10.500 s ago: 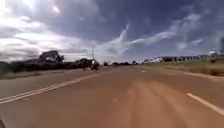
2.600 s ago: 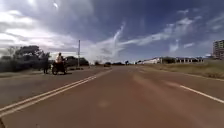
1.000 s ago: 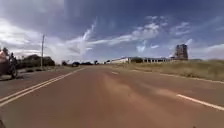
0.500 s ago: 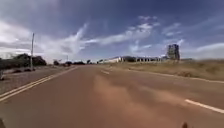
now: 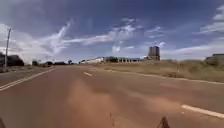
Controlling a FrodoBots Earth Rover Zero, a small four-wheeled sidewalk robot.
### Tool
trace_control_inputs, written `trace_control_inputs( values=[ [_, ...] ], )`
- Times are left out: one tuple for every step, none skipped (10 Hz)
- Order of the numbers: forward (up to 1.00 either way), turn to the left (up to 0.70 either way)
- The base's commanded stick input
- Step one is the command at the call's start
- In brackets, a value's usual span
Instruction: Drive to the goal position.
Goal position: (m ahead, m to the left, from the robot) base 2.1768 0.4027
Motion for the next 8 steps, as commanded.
trace_control_inputs(
  values=[
    [1.00,0.00],
    [1.00,0.00],
    [1.00,0.00],
    [1.00,0.00],
    [1.00,0.00],
    [1.00,0.00],
    [1.00,0.00],
    [1.00,0.00]
  ],
)
